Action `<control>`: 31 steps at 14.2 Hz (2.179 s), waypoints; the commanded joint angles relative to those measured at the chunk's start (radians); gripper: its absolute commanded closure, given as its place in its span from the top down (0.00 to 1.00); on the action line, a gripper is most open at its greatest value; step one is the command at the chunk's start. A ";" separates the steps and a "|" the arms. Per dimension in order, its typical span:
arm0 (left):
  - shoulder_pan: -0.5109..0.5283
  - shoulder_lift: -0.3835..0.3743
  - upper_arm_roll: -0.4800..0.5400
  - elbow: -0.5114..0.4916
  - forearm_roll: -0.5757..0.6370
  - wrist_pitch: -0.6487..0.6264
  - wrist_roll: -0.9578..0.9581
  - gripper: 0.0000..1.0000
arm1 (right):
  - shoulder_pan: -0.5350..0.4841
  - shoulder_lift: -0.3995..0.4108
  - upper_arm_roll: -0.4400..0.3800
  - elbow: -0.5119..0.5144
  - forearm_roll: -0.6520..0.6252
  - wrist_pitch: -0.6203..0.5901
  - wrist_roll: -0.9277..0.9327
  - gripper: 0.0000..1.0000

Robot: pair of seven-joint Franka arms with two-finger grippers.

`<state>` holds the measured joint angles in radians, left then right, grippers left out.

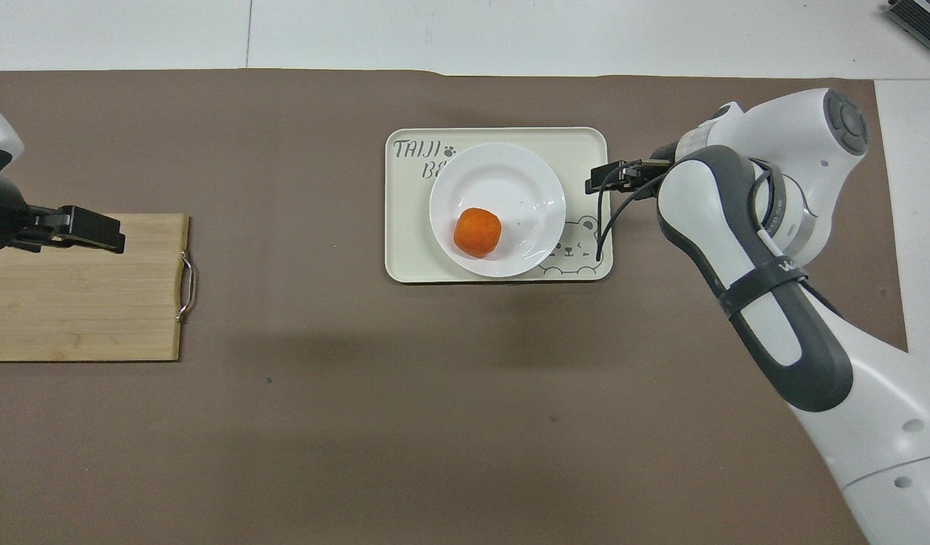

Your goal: Place orange and plate with both arms

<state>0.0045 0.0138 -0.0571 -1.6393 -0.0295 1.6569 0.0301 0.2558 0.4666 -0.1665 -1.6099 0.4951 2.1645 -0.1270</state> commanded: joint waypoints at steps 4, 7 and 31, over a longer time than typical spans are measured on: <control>0.006 -0.003 -0.003 0.013 -0.003 -0.012 0.011 1.00 | -0.001 -0.166 -0.008 -0.007 -0.263 -0.113 0.318 1.00; 0.006 -0.003 -0.003 0.013 -0.003 -0.012 0.013 1.00 | -0.036 -0.235 -0.018 -0.015 -0.308 -0.191 0.398 1.00; 0.006 -0.003 -0.003 0.013 -0.003 -0.012 0.011 1.00 | -0.109 -0.529 0.005 0.025 -0.483 -0.609 0.158 1.00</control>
<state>0.0045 0.0138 -0.0571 -1.6392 -0.0295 1.6569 0.0301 0.1550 -0.0211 -0.1640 -1.5244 0.0429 1.5244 0.0789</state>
